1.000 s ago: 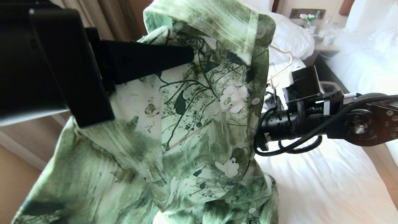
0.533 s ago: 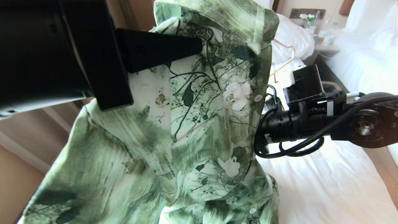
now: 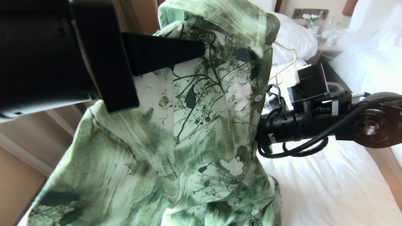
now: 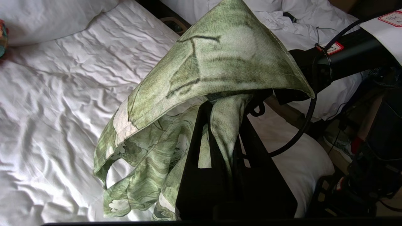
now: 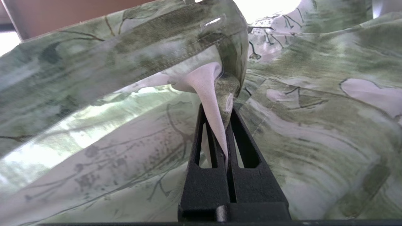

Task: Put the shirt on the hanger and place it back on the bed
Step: Hook the other side of the shirt onto the hanger

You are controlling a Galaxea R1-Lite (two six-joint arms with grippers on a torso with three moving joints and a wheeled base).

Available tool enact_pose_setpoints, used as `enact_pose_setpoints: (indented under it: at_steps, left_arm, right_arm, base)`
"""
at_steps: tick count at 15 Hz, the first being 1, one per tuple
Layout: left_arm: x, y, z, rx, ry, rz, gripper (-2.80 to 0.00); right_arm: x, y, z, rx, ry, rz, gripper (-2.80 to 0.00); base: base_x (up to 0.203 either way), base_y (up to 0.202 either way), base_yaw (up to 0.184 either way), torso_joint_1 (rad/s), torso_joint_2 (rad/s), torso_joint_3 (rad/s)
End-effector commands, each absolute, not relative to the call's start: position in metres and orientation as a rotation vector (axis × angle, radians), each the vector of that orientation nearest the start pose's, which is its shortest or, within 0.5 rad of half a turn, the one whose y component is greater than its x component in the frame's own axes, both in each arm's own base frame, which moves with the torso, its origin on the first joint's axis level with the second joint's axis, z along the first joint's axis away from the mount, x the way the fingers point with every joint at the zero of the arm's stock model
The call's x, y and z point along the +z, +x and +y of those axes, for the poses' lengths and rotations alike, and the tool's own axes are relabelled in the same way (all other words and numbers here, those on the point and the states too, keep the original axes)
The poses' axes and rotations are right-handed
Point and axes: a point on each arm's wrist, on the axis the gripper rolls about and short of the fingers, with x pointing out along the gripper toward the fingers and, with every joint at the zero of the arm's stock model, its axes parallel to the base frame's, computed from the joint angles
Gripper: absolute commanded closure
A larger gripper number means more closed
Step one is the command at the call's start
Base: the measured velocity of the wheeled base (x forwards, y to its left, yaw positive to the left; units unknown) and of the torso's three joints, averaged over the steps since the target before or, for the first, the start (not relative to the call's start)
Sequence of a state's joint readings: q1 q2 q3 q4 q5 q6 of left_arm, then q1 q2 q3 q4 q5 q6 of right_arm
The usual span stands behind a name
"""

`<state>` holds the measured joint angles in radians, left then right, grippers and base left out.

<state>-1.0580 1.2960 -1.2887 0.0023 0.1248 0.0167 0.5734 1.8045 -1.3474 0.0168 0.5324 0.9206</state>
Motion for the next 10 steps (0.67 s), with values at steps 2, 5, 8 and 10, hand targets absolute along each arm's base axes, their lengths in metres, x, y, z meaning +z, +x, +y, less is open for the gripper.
enact_pose_setpoints:
  at_steps: [2,5,8,10]
  left_arm:
    - [0.358,0.100,-0.168,-0.921,0.027,0.013,0.00]
    - [0.357,0.107,-0.165,-0.887,0.026,0.015,0.00]
    - [0.356,0.110,-0.164,-0.870,0.025,0.024,0.00]
    - [0.350,0.111,-0.165,-0.868,0.035,0.044,0.00]
  right_arm:
    - [0.241,0.294,0.179,0.726,0.827,0.926,0.00]
    - [0.243,0.303,0.157,0.666,0.853,0.897,0.00]
    - [0.249,0.306,0.142,0.641,0.868,0.857,0.00]
    - [0.256,0.307,0.130,0.624,0.879,0.821,0.00]
  base:
    - [0.000,0.000,0.000,0.000,0.00,0.000]
    - [0.000,0.000,0.000,0.000,0.00,0.000]
    - [0.000,0.000,0.000,0.000,0.00,0.000]
    - [0.000,0.000,0.000,0.000,0.00,0.000]
